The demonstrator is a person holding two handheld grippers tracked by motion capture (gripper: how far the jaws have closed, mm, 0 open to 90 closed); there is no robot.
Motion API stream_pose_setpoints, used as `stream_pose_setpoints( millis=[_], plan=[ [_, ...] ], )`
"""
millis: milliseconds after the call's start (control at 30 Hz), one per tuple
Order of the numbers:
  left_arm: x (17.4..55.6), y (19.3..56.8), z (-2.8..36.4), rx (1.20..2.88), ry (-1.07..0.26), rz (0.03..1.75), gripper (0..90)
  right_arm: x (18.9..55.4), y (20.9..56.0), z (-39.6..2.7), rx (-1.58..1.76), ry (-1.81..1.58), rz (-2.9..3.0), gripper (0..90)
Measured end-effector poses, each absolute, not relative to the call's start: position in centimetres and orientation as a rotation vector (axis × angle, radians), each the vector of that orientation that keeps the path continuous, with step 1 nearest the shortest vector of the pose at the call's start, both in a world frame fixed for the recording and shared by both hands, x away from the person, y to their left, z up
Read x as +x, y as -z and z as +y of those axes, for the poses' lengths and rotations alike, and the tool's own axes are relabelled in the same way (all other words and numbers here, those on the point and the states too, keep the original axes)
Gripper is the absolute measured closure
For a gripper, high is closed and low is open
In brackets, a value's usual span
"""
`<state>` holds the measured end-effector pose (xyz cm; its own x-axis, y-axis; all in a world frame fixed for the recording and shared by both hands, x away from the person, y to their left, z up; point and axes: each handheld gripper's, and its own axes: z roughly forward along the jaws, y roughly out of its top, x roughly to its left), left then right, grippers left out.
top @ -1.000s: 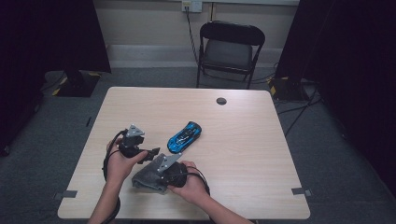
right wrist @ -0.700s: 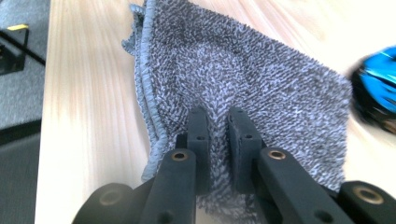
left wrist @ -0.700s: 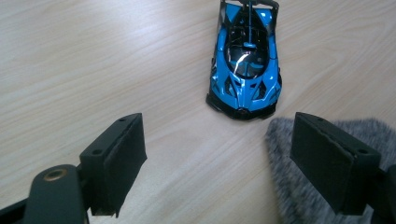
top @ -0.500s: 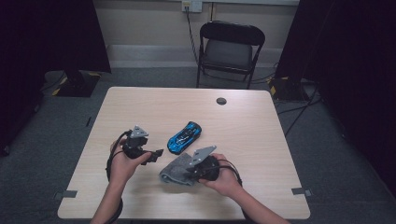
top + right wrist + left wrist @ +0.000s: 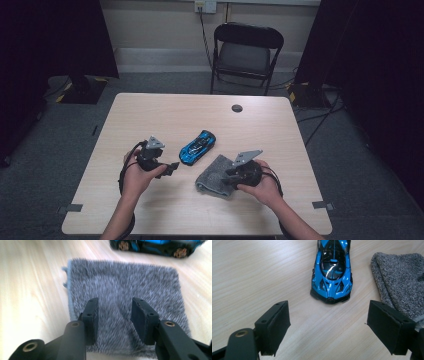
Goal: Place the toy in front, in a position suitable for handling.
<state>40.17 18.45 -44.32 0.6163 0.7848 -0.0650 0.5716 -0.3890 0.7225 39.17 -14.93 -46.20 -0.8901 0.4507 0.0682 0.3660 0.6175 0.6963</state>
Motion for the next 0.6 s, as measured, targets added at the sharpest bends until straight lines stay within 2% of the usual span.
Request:
stream_pose_setpoints(
  millis=[133, 400, 600],
  plan=[
    [40.1, 44.4, 18.1, 2.116, -0.37, 1.054, 18.1, 39.3, 45.3, -14.3, 0.725, -1.212, 2.684, 55.4],
    [40.2, 44.7, 17.7, 2.131, -0.356, 1.039, 18.2, 40.1, 46.1, -10.4, 0.717, -1.276, 2.684, 54.9],
    [40.2, 44.8, 17.6, 2.134, -0.353, 1.038, 18.3, 39.7, 47.2, -6.7, 0.547, -1.258, 2.769, 54.4]
  ],
)
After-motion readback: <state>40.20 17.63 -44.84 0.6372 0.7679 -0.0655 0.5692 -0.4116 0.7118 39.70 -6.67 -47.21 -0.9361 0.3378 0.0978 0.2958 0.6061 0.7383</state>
